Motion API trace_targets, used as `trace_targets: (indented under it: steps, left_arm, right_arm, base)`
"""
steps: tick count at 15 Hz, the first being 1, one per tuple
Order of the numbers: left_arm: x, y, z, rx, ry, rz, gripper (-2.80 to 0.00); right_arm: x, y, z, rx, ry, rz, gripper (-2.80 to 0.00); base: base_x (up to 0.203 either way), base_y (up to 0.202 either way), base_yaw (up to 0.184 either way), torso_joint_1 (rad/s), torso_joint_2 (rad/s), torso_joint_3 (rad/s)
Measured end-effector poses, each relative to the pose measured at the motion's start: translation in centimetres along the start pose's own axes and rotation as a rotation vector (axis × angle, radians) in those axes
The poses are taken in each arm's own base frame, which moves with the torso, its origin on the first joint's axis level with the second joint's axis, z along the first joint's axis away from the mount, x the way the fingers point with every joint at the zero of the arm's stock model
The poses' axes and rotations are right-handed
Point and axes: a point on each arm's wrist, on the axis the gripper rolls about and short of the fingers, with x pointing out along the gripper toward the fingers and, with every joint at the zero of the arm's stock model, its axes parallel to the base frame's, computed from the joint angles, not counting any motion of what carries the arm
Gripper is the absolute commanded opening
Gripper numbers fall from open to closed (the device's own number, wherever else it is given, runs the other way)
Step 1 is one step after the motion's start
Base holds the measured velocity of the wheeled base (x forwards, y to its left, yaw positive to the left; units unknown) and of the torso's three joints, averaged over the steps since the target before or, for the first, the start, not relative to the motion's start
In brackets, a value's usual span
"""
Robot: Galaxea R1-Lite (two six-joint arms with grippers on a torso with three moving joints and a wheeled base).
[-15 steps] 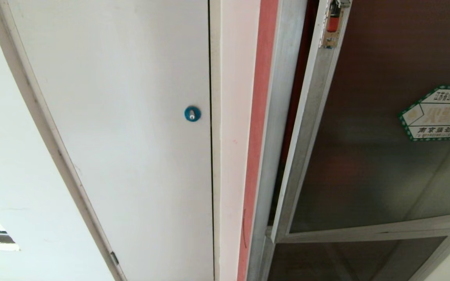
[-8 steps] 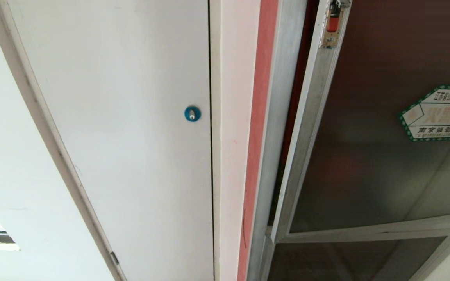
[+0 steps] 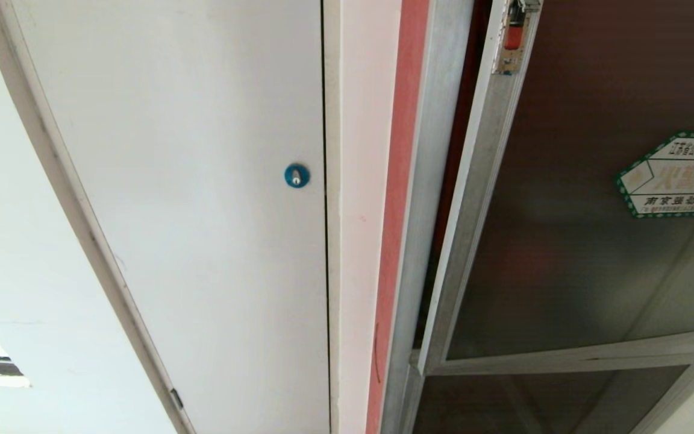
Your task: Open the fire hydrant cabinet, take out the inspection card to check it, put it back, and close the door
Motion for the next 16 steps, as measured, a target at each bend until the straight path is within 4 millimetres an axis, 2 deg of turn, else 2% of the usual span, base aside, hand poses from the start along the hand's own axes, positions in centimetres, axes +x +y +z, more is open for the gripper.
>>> trace_targets:
  steps: [12,14,16]
  left_arm:
    - [0.0,0.0,0.0,0.029,0.001,-0.003,-2.80]
    - [-0.1,0.0,0.4,0.048,-0.012,-0.021,-2.80]
    - [-0.5,-0.1,2.1,0.050,-0.055,-0.062,-2.80]
  right_arm:
    - [0.0,0.0,0.0,0.000,0.000,0.000,-2.80]
    - [0.0,0.0,0.0,0.000,0.000,0.000,-2.80]
    - [0.0,0.0,0.0,0.000,0.000,0.000,-2.80]
  base:
    - [0.000,0.000,0.000,0.000,0.00,0.000]
    - [0.000,0.000,0.000,0.000,0.00,0.000]
    - [0.000,0.000,0.000,0.000,0.00,0.000]
